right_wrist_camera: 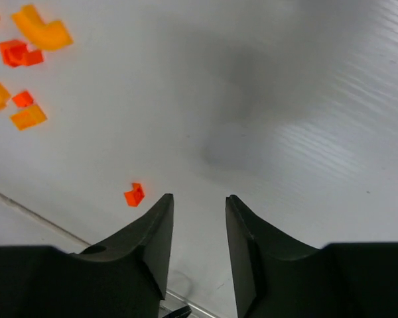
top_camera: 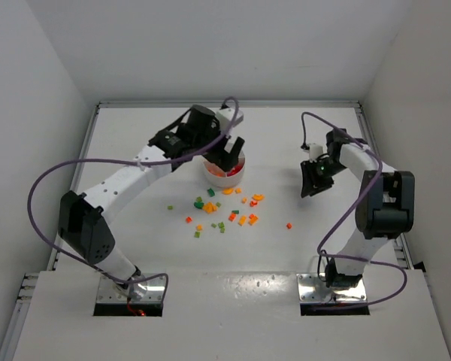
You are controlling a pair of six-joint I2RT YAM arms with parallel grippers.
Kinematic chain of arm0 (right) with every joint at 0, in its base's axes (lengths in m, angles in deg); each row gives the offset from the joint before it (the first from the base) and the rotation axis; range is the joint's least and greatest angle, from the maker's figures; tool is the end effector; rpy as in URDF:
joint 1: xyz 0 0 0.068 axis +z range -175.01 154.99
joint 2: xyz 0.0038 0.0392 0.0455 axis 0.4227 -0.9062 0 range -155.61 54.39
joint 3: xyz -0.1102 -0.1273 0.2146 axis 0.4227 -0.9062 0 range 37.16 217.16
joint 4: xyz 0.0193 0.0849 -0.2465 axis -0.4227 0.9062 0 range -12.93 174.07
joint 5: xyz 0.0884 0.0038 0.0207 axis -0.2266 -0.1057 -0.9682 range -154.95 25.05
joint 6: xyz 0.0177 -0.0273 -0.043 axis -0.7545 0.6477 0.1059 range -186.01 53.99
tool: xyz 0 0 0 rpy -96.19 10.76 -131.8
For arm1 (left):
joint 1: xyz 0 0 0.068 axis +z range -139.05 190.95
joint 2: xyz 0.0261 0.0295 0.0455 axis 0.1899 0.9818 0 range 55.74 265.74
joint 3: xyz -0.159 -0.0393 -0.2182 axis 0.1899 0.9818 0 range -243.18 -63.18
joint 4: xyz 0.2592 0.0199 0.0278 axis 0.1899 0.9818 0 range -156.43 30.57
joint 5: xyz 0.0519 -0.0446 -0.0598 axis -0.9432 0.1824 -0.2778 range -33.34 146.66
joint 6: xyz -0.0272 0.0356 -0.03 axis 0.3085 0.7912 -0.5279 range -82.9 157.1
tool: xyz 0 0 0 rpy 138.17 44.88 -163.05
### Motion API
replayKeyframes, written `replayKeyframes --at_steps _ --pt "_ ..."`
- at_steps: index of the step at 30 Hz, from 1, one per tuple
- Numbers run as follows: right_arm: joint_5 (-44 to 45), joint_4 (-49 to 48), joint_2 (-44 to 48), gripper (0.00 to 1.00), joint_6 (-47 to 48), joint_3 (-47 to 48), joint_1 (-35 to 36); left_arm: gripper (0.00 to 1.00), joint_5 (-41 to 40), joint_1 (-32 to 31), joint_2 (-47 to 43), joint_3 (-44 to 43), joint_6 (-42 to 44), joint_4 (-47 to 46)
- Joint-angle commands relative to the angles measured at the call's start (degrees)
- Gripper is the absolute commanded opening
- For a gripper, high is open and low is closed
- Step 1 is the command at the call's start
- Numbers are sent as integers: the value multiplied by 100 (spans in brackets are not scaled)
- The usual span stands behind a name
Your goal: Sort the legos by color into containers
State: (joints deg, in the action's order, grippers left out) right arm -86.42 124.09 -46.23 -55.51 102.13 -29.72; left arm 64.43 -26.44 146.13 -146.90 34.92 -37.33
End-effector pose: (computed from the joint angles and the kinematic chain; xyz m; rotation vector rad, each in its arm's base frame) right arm 0.3163 -0.0130 0.1728 -0.1829 2.9152 0.5242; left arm 0.2838 -0.2229 0.3448 0.7513 2.1104 -0.5310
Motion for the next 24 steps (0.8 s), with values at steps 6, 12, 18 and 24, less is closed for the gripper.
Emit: replayKeyframes --at_steps 6,12,18,24 --pt "117 334 359 34 681 -344 1050 99 373 1688 -303 -251 -265 764" --pt "240 281 472 34 567 -485 1420 99 1314 2025 -776 531 164 685" --pt "459 334 578 34 514 -723 1859 99 1262 2025 -1076 1095 217 491" --pt "1039 167 412 51 251 -881 2184 99 1148 2077 -1076 1095 165 438"
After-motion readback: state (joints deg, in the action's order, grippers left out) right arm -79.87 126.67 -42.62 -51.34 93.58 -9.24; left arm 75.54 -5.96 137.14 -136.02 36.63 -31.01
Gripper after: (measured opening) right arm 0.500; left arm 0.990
